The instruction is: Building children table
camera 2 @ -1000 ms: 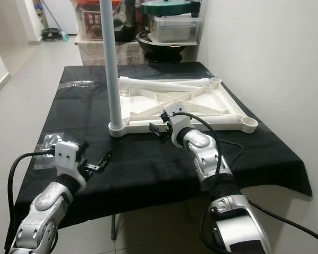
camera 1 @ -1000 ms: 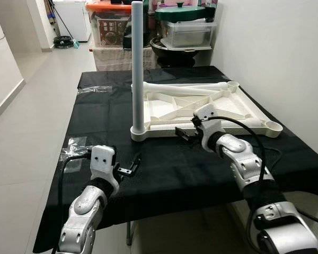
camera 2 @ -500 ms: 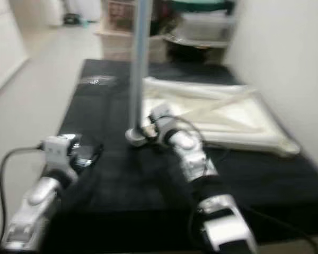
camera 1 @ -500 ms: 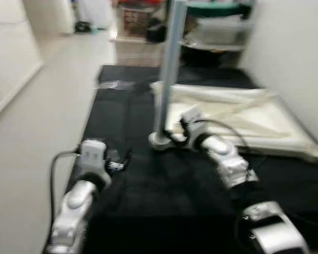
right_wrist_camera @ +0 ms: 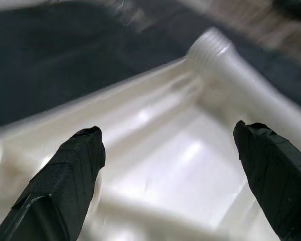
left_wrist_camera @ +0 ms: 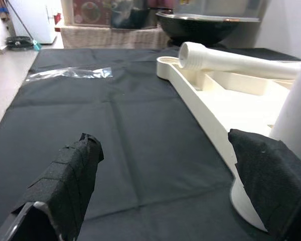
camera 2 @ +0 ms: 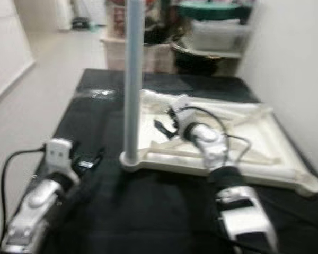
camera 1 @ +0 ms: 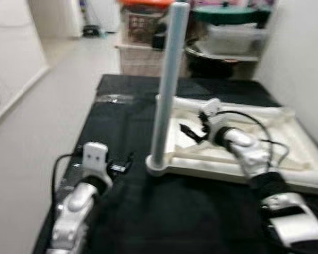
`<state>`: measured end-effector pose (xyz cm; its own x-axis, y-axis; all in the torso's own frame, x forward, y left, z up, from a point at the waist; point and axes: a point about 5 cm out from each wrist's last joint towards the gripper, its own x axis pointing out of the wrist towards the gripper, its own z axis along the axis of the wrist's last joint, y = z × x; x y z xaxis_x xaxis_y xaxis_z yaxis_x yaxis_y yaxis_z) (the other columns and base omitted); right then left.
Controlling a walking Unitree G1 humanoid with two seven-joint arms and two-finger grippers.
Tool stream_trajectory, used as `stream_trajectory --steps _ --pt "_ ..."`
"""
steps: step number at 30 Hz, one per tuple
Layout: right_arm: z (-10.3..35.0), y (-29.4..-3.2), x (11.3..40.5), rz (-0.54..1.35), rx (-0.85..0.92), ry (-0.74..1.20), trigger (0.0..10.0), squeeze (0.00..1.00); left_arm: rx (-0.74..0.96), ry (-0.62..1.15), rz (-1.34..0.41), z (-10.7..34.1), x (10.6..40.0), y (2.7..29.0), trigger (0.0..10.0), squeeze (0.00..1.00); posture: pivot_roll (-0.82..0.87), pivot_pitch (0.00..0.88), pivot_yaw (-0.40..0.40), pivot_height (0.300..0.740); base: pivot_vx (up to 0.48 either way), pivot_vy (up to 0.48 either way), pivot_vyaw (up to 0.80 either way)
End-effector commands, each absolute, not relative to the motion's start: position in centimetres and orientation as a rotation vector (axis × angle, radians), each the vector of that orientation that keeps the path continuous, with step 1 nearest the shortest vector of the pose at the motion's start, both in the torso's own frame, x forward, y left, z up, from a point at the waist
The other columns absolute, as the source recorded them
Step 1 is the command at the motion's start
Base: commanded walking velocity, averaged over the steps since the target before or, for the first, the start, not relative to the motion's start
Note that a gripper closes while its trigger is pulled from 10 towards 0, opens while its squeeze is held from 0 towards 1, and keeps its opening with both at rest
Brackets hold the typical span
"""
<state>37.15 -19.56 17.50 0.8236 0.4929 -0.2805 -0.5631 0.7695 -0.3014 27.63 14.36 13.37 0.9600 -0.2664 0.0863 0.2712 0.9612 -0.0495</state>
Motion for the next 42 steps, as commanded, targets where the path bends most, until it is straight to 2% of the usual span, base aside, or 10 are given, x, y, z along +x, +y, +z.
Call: stream_trajectory --steps 1,10,19,32,33,34,35,36,37,42 --pt "17.4 -20.3 36.6 0.656 -0.418 0.217 10.0 0.00 -0.067 -0.067 -0.307 13.1 27.3 13.8 10.0 0.00 0.09 0.000 -0.085 0.740 0.000 0.000 0.00" --pt "18.7 -23.1 36.5 0.723 -0.424 0.267 10.0 0.00 -0.061 -0.034 -0.296 12.3 26.4 14.8 10.0 0.00 0.09 0.000 -0.086 0.740 0.000 0.000 0.00" --pt "15.2 -19.3 34.5 1.047 -0.388 0.364 10.0 0.00 -0.053 -0.037 -0.291 12.5 26.5 15.2 10.0 0.00 0.10 0.000 -0.086 0.740 0.000 0.000 0.00" --pt "12.3 -20.6 34.6 0.943 -0.462 0.529 10.0 0.00 -0.051 -0.037 -0.287 12.4 26.5 15.2 10.0 0.00 0.10 0.000 -0.092 0.740 0.000 0.000 0.00" --pt "12.2 -20.5 34.4 0.965 -0.449 0.533 4.1 0.00 -0.051 -0.037 -0.288 12.4 26.6 15.2 10.0 0.00 0.10 0.000 -0.092 0.740 0.000 0.000 0.00" --pt "12.2 -20.5 34.4 0.965 -0.449 0.533 4.1 0.00 -0.051 -0.037 -0.288 12.4 26.6 15.2 10.0 0.00 0.10 0.000 -0.092 0.740 0.000 0.000 0.00" --pt "12.1 -20.4 34.1 0.992 -0.443 0.535 2.8 0.00 -0.050 -0.035 -0.286 12.4 26.6 15.2 10.0 0.00 0.10 0.000 -0.092 0.740 0.000 0.000 0.00" --pt "12.1 -20.4 34.1 0.992 -0.443 0.535 2.8 0.00 -0.050 -0.035 -0.286 12.4 26.6 15.2 10.0 0.00 0.10 0.000 -0.092 0.740 0.000 0.000 0.00" --pt "11.9 -20.4 33.8 1.014 -0.450 0.542 0.0 0.00 -0.049 -0.032 -0.284 12.3 26.6 15.4 10.0 0.00 0.10 0.000 -0.089 0.740 0.000 0.000 0.00" --pt "11.4 -20.5 33.7 1.002 -0.468 0.555 0.0 0.00 -0.049 -0.030 -0.285 12.2 26.6 15.3 10.0 0.00 0.10 0.000 -0.089 0.740 0.000 0.000 0.00"
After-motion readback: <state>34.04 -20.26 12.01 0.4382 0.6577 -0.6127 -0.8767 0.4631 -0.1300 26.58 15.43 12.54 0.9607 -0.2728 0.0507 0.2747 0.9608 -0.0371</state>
